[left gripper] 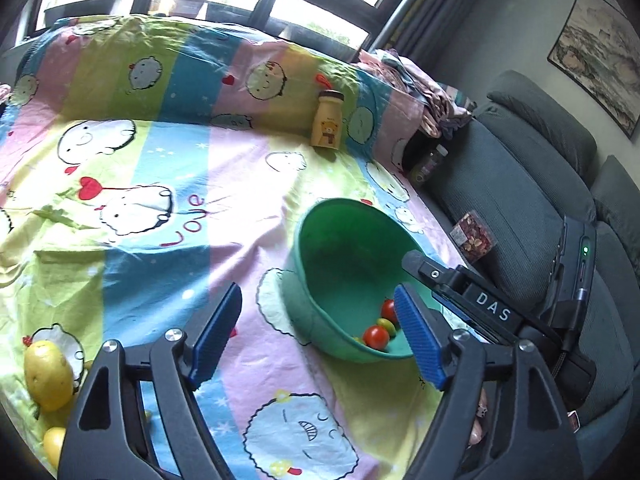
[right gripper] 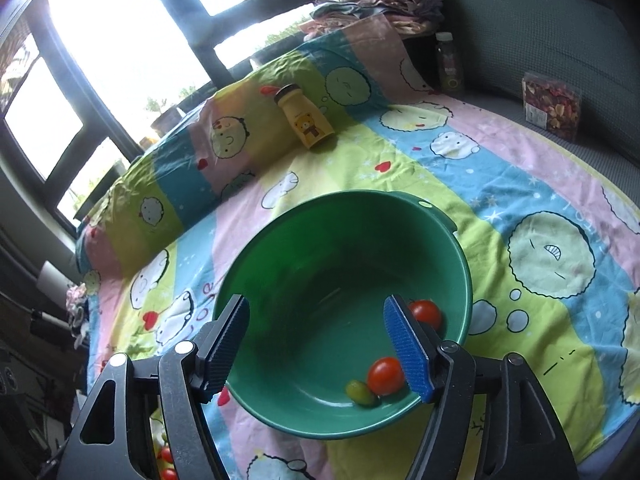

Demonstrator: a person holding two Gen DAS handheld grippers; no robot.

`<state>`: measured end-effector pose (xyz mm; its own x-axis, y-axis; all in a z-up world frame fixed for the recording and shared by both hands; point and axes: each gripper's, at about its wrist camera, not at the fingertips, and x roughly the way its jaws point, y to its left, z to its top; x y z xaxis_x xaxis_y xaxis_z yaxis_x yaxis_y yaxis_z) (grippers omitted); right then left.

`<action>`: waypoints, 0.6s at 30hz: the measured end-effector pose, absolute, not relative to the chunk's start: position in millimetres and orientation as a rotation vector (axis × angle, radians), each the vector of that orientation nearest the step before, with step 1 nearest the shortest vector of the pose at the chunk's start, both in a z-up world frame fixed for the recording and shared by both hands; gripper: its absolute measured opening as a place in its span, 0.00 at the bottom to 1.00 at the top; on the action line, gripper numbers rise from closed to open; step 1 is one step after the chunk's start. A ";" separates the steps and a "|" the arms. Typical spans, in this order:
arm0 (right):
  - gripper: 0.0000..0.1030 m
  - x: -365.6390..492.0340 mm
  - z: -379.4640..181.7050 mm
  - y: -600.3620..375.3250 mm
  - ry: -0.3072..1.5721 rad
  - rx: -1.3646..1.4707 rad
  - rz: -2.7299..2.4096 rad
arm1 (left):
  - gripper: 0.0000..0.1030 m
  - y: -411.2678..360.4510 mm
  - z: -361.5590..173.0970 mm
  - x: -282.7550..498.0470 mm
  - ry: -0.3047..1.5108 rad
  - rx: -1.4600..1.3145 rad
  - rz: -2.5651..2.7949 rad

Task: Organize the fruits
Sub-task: 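Move both tools out of the basin back over the remaining fruit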

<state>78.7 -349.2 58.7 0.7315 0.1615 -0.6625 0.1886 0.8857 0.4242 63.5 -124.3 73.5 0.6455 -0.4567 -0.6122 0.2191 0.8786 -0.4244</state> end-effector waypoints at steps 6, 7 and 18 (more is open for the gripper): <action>0.69 72.2 70.6 -324.8 0.737 0.436 0.023 | 0.79 -72.5 81.5 40.9 0.728 -0.332 -0.187; 0.69 71.5 72.6 -320.4 0.734 0.426 0.030 | 0.79 -63.7 81.2 36.7 0.727 -0.338 -0.159; 0.70 68.1 80.9 -253.4 0.776 0.383 0.287 | 0.80 18.0 56.2 -2.8 0.777 -0.469 -0.020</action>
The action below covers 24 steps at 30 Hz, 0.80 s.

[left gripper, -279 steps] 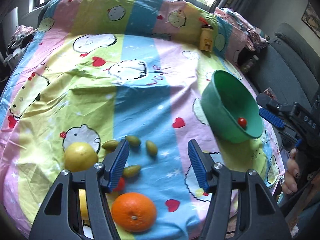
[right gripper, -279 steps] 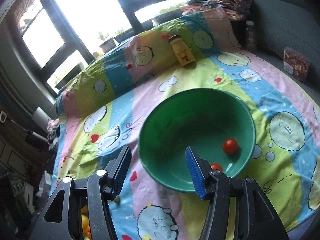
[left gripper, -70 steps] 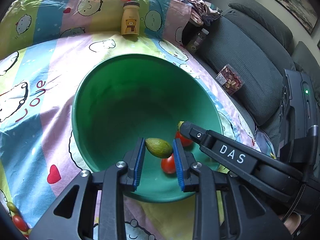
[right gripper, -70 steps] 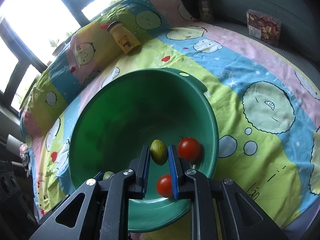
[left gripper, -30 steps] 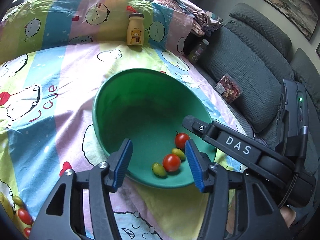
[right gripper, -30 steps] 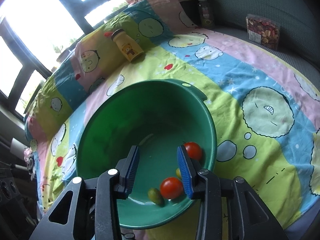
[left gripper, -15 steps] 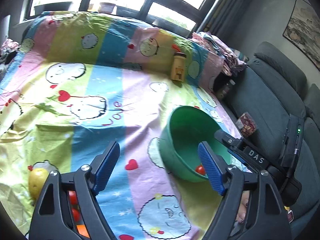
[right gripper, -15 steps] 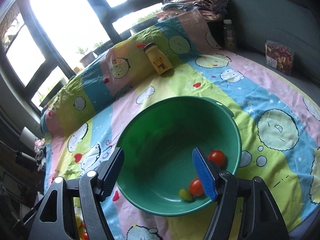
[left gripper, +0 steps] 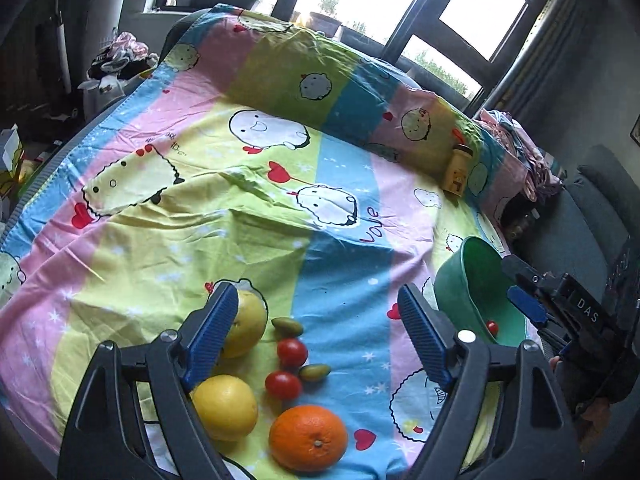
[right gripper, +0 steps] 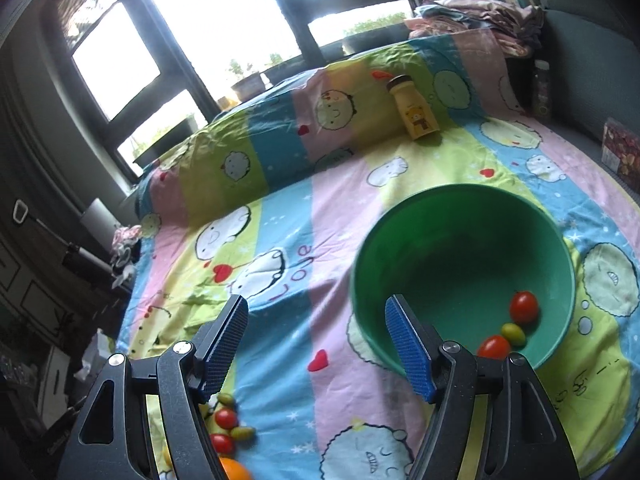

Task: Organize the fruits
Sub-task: 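Move both tools out of the basin back over the remaining fruit, then close the right tool around the large yellow pear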

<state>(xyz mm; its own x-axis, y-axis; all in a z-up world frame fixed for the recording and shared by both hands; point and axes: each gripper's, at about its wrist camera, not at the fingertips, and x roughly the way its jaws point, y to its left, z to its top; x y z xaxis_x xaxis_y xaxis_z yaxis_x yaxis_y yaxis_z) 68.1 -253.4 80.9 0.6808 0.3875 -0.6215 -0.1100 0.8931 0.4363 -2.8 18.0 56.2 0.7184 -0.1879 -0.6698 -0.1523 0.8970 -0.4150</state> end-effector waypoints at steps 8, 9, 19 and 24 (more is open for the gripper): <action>0.70 77.5 57.7 -183.9 0.939 0.417 0.596 | 0.79 42.8 27.5 1.5 0.882 -0.514 0.054; 0.70 79.5 53.0 -175.1 0.963 0.420 0.628 | 0.79 45.7 22.8 2.7 0.894 -0.519 0.052; 0.64 100.8 3.0 -111.3 1.187 0.511 0.827 | 0.58 54.7 -5.2 14.9 1.015 -0.550 0.035; 0.49 102.8 -12.3 -89.2 1.269 0.470 0.836 | 0.46 54.7 -10.5 17.9 1.040 -0.539 0.038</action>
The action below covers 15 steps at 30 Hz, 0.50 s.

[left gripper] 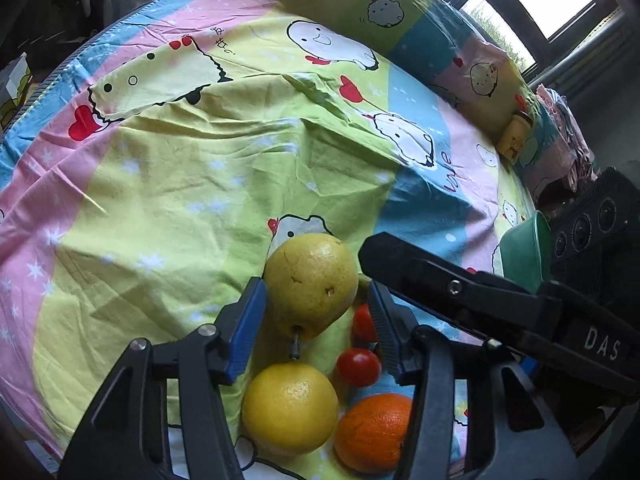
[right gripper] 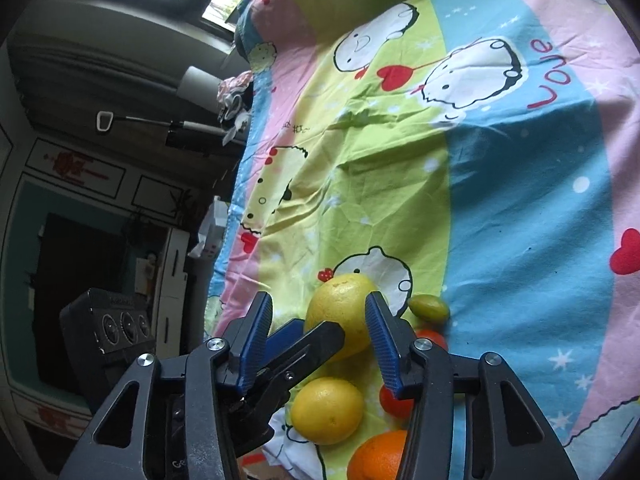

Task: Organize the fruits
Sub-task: 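Close the right tool around the large yellow pear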

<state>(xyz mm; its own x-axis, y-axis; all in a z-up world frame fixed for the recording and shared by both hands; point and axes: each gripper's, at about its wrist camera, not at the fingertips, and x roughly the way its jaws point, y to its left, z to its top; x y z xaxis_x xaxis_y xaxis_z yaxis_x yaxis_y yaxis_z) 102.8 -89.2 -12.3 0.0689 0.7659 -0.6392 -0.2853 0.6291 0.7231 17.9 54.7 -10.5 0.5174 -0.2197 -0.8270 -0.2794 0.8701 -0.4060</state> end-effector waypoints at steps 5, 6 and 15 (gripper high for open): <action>0.49 105.4 -22.3 -85.3 1.315 0.513 0.849 | 0.46 53.9 -11.6 19.2 1.040 -0.520 0.033; 0.49 105.8 -23.4 -85.7 1.320 0.517 0.846 | 0.46 53.4 -11.8 19.5 1.042 -0.513 0.033; 0.49 109.0 -33.2 -76.8 1.349 0.452 0.784 | 0.46 46.8 -15.5 23.7 1.071 -0.460 0.037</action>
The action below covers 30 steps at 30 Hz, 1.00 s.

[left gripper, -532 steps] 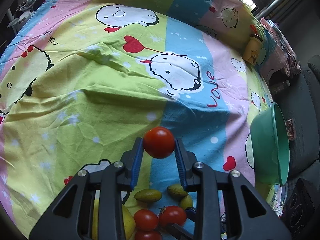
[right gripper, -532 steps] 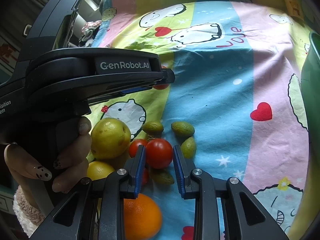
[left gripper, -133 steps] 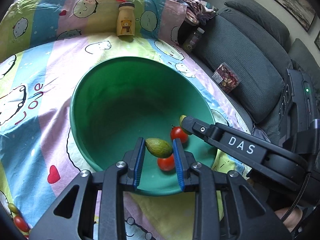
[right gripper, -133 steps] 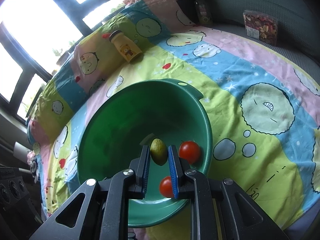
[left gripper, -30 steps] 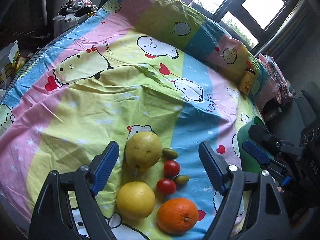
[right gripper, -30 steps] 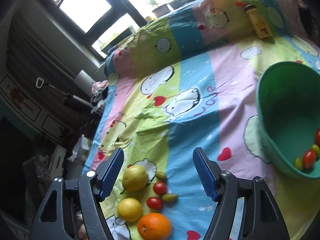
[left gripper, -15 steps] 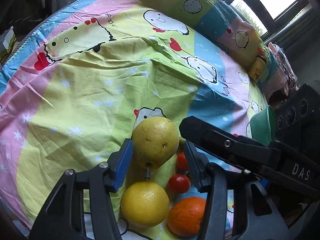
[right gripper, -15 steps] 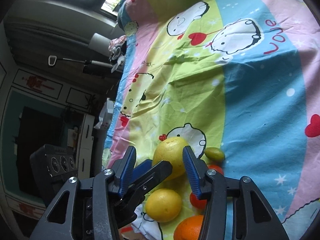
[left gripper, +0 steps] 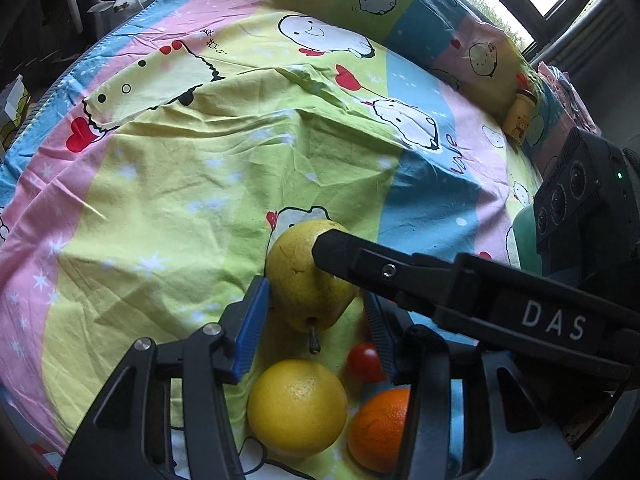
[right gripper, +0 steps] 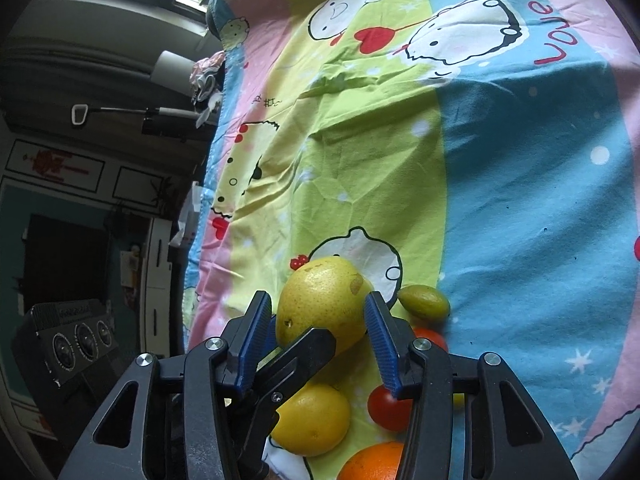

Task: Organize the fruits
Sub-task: 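Close the right tool around the large yellow pear, then lift the yellow pear with the right tool and carry it toward the basin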

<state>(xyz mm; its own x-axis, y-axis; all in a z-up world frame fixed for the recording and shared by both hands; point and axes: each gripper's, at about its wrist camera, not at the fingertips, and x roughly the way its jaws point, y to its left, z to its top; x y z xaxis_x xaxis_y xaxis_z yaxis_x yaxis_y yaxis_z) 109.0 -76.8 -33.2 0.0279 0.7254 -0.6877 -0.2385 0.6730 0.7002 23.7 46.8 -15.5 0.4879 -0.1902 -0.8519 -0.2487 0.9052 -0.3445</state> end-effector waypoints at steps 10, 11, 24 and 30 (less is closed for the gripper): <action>0.51 113.5 -38.8 -74.7 1.335 0.435 0.817 | 0.48 43.3 -15.9 23.4 1.065 -0.449 0.033; 0.51 112.5 -37.8 -74.9 1.328 0.429 0.821 | 0.48 43.3 -16.0 23.0 1.065 -0.448 0.030; 0.51 101.9 0.8 -101.2 1.178 0.376 0.735 | 0.43 16.9 6.9 21.1 0.952 -0.449 -0.077; 0.51 101.8 12.3 -133.3 1.121 0.372 0.652 | 0.43 -10.4 10.6 33.7 0.931 -0.440 -0.175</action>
